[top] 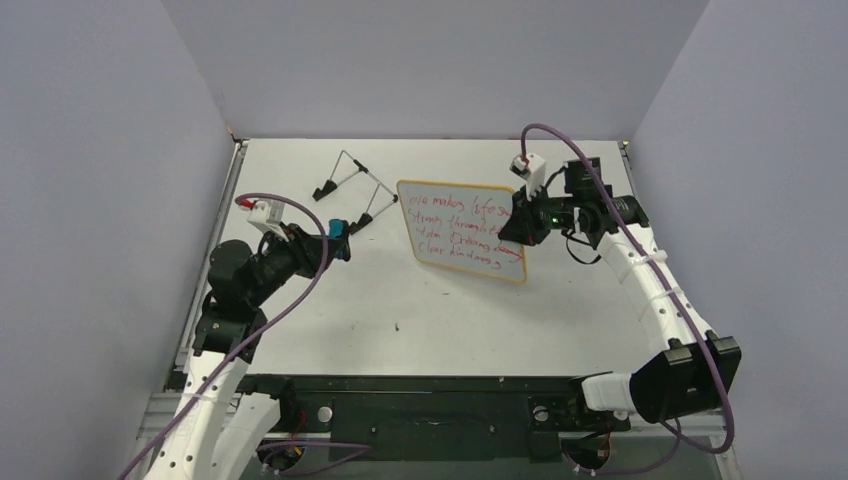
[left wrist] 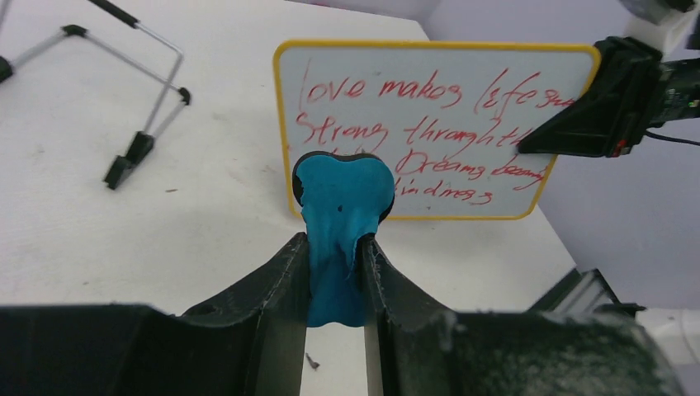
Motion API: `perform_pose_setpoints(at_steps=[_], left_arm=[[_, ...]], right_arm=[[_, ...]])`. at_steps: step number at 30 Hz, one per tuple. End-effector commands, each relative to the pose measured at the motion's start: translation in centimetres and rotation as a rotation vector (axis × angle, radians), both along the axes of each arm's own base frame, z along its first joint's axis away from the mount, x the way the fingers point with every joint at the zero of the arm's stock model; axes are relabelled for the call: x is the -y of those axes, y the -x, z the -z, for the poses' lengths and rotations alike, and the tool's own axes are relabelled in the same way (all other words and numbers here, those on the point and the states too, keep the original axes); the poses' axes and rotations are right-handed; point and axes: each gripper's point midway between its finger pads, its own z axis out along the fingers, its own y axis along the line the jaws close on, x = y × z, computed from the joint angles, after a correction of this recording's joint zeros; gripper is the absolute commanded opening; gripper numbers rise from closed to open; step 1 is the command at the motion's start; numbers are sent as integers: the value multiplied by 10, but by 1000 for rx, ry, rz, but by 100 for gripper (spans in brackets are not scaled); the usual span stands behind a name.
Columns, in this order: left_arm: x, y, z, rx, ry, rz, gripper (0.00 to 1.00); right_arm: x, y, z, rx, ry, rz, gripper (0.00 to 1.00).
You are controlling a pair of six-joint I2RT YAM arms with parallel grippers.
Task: Erase the whiteboard
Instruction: Erase the center of the board with the whiteboard.
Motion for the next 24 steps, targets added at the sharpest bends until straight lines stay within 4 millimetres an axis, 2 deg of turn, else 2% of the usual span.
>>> perform_pose_setpoints(at_steps=[1,5,7,9,15,16,17,18,19,20,24], left_arm=[[35,12,-12,26,81,84,0],[54,17,13,-19,45,55,0],[56,19,22,-25,37,28,0],[57,18,29,-24,55,11,0],[70,11,43,-13,126,35,0],[71,11,53,-27,129,40,0],[73,9,50,-7,146,43,0],[72,9,60,-16,144,37,0],[71,7,57,4,158,31,0],[68,5,65,-5,157,12,0],[60,-4,72,-5,165,-12,0]], right_arm=[[11,57,11,-1,34,-204,0],[20,85,41,-81,24,-237,0],[29,88,51,-77,43,-214,0],[38,85,55,-78,44,-177,0],[44,82,58,-79,57,-163,0],[44,82,58,-79,59,-164,0],[45,82,59,-78,61,-165,0],[45,82,60,-80,60,-166,0],[46,83,61,-82,60,-167,0],[46,82,61,-84,59,-167,0],[45,81,67,-116,51,-166,0]])
